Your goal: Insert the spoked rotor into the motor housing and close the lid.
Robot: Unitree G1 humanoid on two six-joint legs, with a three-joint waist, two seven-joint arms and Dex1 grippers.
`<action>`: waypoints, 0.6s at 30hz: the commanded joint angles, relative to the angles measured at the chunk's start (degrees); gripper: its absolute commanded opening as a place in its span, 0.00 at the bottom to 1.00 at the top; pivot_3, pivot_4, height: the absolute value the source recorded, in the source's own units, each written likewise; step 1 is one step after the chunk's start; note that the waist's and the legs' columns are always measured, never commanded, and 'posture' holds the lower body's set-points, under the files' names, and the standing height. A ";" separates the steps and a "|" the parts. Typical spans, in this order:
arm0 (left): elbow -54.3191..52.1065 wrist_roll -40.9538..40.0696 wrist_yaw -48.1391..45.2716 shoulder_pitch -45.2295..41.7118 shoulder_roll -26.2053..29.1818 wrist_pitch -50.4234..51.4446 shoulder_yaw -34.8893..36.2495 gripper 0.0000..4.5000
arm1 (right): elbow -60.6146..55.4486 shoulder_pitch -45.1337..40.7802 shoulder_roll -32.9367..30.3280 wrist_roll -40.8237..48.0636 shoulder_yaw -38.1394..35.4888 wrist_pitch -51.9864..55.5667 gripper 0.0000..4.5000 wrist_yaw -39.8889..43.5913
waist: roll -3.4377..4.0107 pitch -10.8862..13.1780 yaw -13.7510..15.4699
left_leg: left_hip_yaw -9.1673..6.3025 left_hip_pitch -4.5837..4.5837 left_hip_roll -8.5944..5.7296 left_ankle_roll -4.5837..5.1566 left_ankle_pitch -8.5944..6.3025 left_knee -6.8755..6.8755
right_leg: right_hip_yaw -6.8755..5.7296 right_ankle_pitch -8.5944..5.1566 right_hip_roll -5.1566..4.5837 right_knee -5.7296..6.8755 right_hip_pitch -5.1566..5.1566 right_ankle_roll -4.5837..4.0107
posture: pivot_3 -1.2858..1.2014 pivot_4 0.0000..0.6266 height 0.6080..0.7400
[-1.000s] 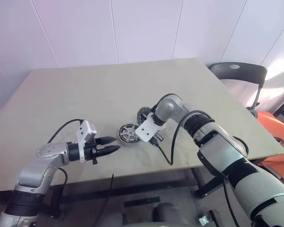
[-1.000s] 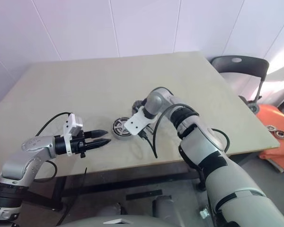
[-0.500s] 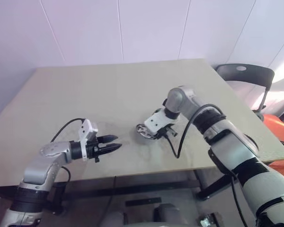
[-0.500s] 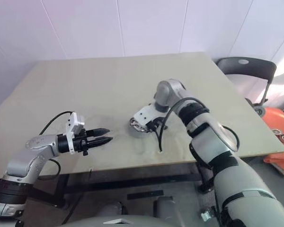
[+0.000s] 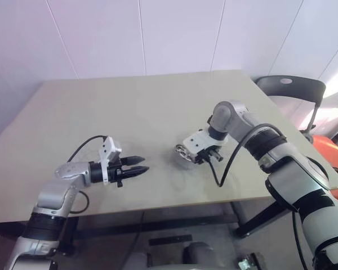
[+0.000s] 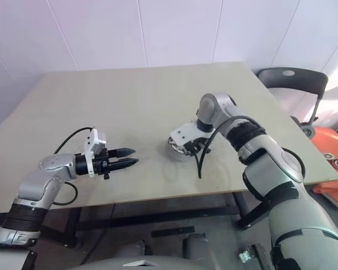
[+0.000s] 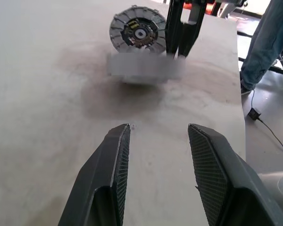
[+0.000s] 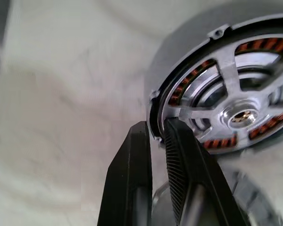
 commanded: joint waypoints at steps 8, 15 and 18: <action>-2.76 -0.46 0.57 1.65 0.92 -0.40 1.76 0.47 | -5.00 -3.53 7.42 7.66 0.70 19.66 0.11 0.46 | 0.00 0.00 0.03 | 0.00 -0.03 0.04 0.00 0.00 0.01 | 0.00 0.00 0.01 0.04 -0.05 0.00 | 0.52 0.00 1.00; -4.85 -0.99 1.75 3.86 0.95 -0.18 2.70 0.47 | 2.14 -5.22 12.85 4.12 -0.72 20.29 0.11 -2.00 | -0.01 0.00 -0.07 | 0.01 -0.04 0.02 0.00 0.00 0.02 | -0.01 0.00 -0.01 0.05 -0.05 0.00 | 0.52 0.00 1.00; -5.51 -1.11 2.31 4.47 0.94 0.01 3.03 0.47 | 5.74 -5.41 14.28 2.07 -0.52 17.77 0.11 -3.68 | -0.01 -0.01 -0.03 | 0.00 -0.01 0.03 0.00 0.00 0.02 | -0.01 0.00 -0.01 0.07 -0.05 0.00 | 0.52 0.00 1.00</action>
